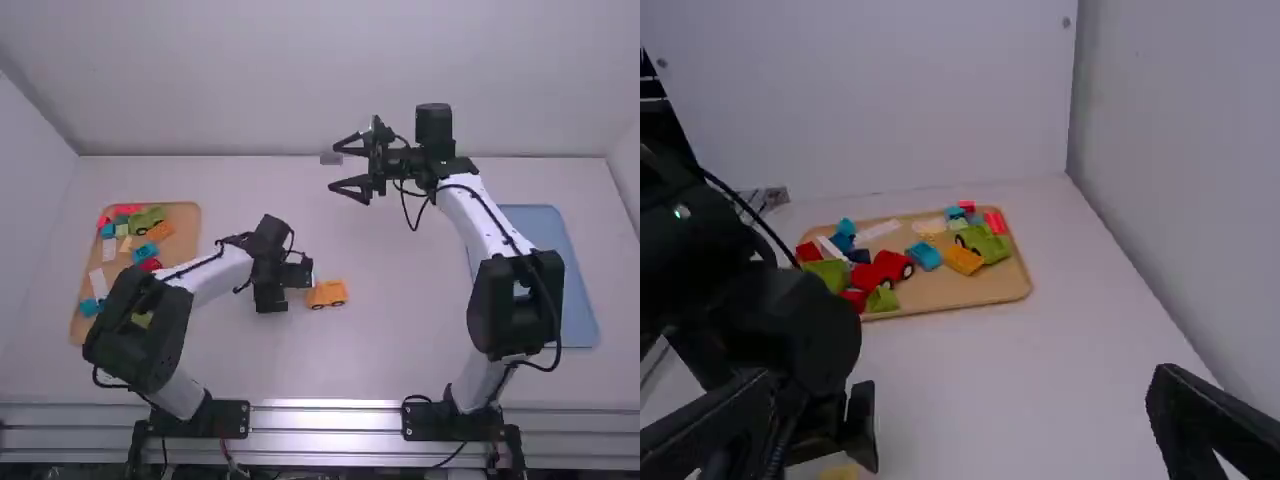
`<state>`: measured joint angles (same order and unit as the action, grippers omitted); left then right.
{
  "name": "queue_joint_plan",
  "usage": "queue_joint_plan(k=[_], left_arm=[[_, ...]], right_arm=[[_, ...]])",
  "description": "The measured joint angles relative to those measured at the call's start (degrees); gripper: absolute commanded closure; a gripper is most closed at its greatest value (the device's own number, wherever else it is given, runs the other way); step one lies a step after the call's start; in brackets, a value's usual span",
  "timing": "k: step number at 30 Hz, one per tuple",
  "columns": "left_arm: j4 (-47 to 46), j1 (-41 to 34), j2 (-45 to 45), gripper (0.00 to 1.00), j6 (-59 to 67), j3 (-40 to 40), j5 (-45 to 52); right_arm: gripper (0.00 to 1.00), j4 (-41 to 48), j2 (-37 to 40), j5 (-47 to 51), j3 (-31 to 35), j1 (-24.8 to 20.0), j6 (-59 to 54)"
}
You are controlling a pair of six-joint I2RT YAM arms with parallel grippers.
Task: Assemble lego blocks to make yellow taxi
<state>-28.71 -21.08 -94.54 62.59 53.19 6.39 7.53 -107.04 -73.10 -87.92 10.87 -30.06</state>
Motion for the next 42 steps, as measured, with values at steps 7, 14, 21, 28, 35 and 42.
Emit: queue_joint_plan(k=[7,14,21,28,35,42], left_arm=[[-4.5,6.7,8.7,0.01,9.2,3.7,12.4],[-1.8,20.0,9.1,0.01,20.1,-0.8,33.2],[4.5,25.0,9.1,0.01,23.9,-8.1,44.5],[16.7,25.2,5.0,0.01,22.0,-12.4,49.9],[23.5,26.5,-6.9,0.01,16.6,-12.3,52.8],[25.4,26.5,-13.6,0.01,16.5,-11.4,53.4]], right_arm=[[0.01,-1.4,0.0,0.0,0.0,-0.1,0.0],[0.01,-3.0,0.0,0.0,0.0,-0.7,-0.2],[0.01,-1.2,0.0,0.0,0.0,-0.7,-0.2],[0.01,1.9,0.0,0.0,-0.1,-0.7,-0.4],[0.01,10.9,0.0,0.3,-0.1,-0.7,-6.9],[0.01,24.2,0.0,1.5,-0.2,-0.7,-20.0]])
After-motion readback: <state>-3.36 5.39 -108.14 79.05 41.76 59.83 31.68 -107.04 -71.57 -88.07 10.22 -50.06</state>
